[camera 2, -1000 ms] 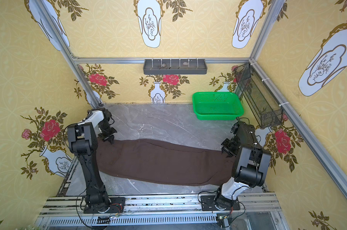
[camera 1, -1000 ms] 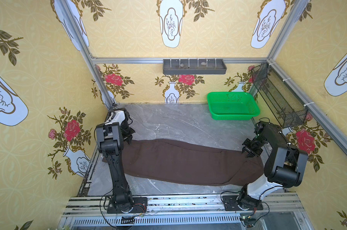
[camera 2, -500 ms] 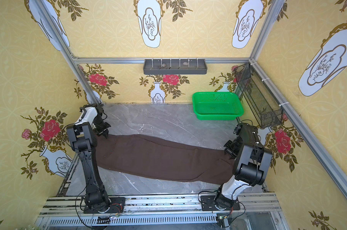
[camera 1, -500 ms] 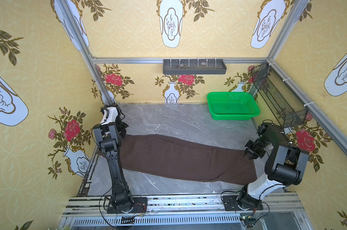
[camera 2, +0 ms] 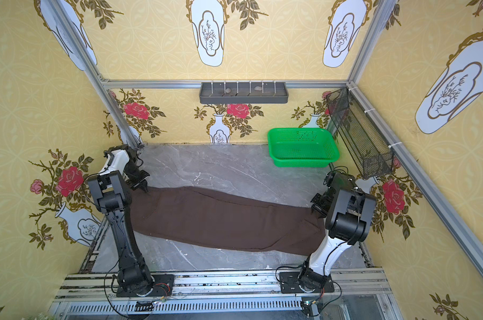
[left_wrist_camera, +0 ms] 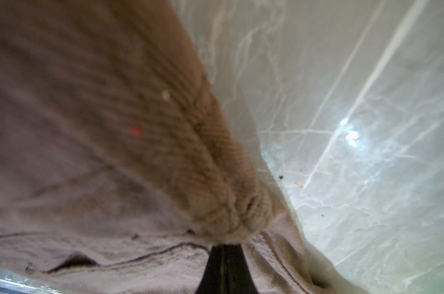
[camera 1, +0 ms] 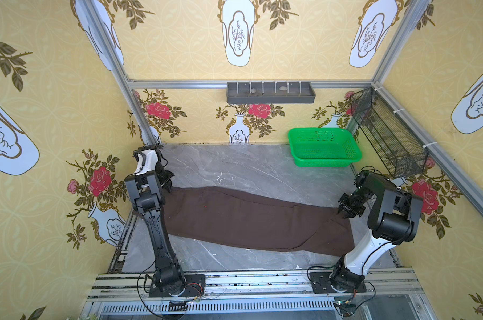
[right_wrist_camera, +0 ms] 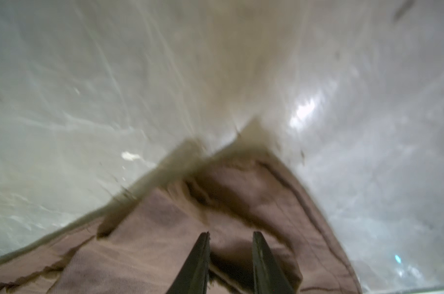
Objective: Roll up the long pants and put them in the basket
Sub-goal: Move the long pant to the center of the board.
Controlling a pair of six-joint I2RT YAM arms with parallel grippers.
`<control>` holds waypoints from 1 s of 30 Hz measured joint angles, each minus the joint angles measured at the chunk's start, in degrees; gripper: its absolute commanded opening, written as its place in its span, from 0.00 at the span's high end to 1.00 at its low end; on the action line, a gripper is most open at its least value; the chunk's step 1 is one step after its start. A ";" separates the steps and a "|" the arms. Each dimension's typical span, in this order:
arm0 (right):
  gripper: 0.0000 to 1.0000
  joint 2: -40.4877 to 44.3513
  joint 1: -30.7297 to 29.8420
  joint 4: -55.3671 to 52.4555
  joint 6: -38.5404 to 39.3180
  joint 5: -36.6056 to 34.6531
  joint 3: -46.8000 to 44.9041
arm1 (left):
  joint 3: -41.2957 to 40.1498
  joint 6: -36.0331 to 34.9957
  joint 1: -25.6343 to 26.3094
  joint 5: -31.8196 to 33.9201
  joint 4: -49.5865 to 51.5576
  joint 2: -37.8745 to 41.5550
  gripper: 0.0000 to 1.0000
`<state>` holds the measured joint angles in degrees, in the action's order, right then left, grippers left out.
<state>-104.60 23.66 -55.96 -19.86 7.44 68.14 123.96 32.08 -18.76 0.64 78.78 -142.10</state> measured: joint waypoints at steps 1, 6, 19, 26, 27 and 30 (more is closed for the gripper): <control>0.69 -0.42 -0.13 0.37 0.17 0.00 0.22 | 0.00 0.00 -0.09 -0.11 0.00 -0.02 1.00; 0.69 -1.92 -1.07 0.70 0.57 -0.07 1.18 | 0.24 -0.72 -0.44 -0.96 0.22 -0.24 1.00; 1.00 -7.06 -2.51 -0.59 5.31 -1.84 2.91 | 3.80 -1.68 -1.16 -0.81 2.23 -1.99 1.00; 1.00 -6.54 -2.49 -1.20 5.18 -2.05 3.80 | 4.13 -2.16 -1.64 -0.87 2.27 -2.32 1.00; 1.00 -6.32 -2.40 -1.22 5.03 -2.34 3.96 | 4.15 -2.49 -1.64 -0.87 2.29 -2.38 1.00; 1.00 -6.29 -2.01 -1.79 4.98 -3.72 4.68 | 4.42 -2.89 -1.66 -0.87 2.51 -2.64 1.00</control>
<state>-110.89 21.65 -57.76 -14.87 3.73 72.82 128.38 29.19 -20.43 -0.23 81.30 -144.75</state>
